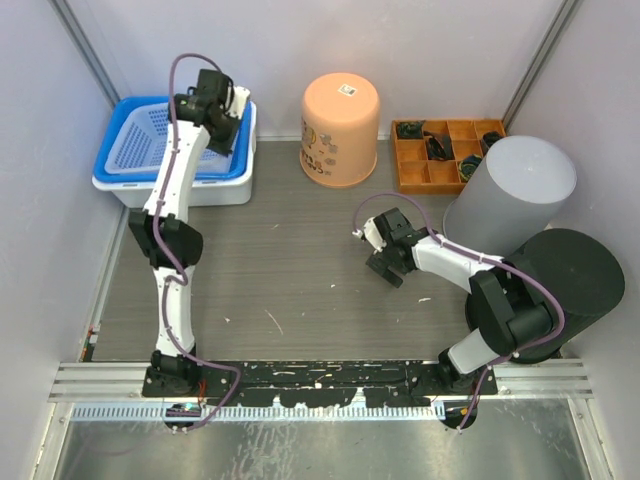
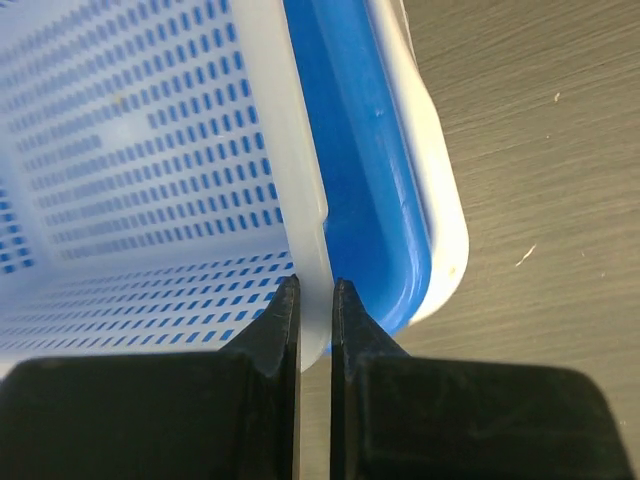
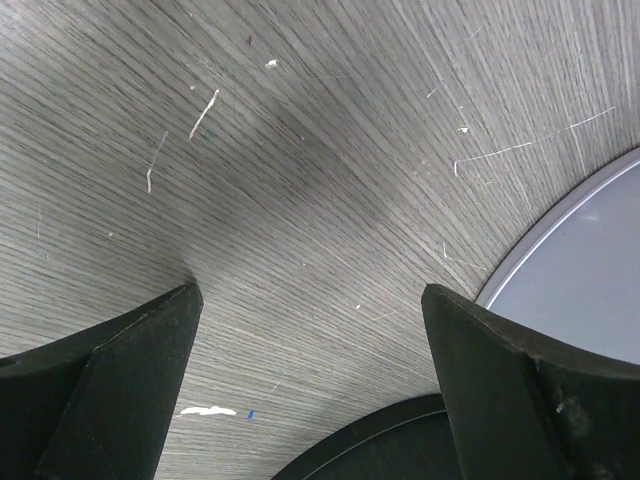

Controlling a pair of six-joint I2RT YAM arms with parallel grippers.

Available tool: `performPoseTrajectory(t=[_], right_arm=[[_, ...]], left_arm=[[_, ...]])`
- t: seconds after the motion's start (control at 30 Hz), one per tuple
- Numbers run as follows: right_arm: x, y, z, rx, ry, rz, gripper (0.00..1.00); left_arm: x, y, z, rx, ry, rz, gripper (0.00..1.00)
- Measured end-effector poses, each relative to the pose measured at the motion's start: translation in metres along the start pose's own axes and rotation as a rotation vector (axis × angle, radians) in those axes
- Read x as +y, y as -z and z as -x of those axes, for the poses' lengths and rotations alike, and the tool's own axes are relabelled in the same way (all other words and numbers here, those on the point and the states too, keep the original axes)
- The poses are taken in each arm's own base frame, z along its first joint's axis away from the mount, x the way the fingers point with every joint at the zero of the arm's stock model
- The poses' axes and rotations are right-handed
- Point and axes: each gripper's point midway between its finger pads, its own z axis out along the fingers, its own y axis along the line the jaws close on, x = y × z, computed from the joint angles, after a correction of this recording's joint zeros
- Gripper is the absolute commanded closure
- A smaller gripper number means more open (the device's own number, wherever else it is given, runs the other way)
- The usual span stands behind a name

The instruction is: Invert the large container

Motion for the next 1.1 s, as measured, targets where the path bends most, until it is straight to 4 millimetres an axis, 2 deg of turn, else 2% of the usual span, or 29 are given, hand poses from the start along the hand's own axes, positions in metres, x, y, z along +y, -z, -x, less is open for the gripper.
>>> performPoseTrajectory(t=[0.07, 0.1, 0.13, 0.23, 0.27, 0.47, 0.53, 0.63, 0.77, 0.97, 1.1], right_arm=[[-0.001, 0.0, 0.0, 0.001, 0.0, -0.004, 0.0], [-0.001, 0.0, 0.0, 0.0, -0.002, -0.008, 0.0], [-0.004, -0.001, 0.002, -0.005, -0.004, -0.022, 0.0], [-0.014, -0.005, 0.007, -0.014, -0.017, -0.075, 0.0], [-0.017, -0.006, 0.009, -0.018, -0.021, -0.096, 0.0], [-0.032, -0.01, 0.013, -0.019, -0.04, -0.185, 0.0], [-0.037, -0.011, 0.013, -0.016, -0.045, -0.215, 0.0], [-0.042, -0.012, 0.013, -0.014, -0.051, -0.248, 0.0], [-0.049, -0.014, 0.01, 0.002, -0.054, -0.299, 0.0], [-0.069, -0.017, 0.003, 0.033, -0.089, -0.393, 0.0], [-0.09, -0.015, -0.009, 0.062, -0.145, -0.462, 0.0]], left_arm=[[0.007, 0.026, 0.008, -0.045, -0.021, 0.007, 1.0], [0.014, 0.051, 0.013, -0.088, -0.04, 0.019, 1.0], [0.016, 0.062, 0.016, -0.109, -0.046, 0.025, 1.0], [0.03, 0.125, 0.032, -0.245, -0.076, 0.064, 1.0], [0.034, 0.152, 0.036, -0.302, -0.087, 0.075, 1.0], [0.034, 0.283, 0.046, -0.593, -0.126, 0.101, 1.0], [0.032, 0.31, 0.042, -0.648, -0.144, 0.105, 1.0], [0.032, 0.335, 0.035, -0.696, -0.164, 0.113, 1.0], [0.024, 0.352, 0.038, -0.756, -0.187, 0.081, 1.0], [-0.021, 0.367, 0.024, -0.778, -0.236, -0.104, 1.0], [-0.06, 0.371, -0.012, -0.717, -0.25, -0.32, 1.0]])
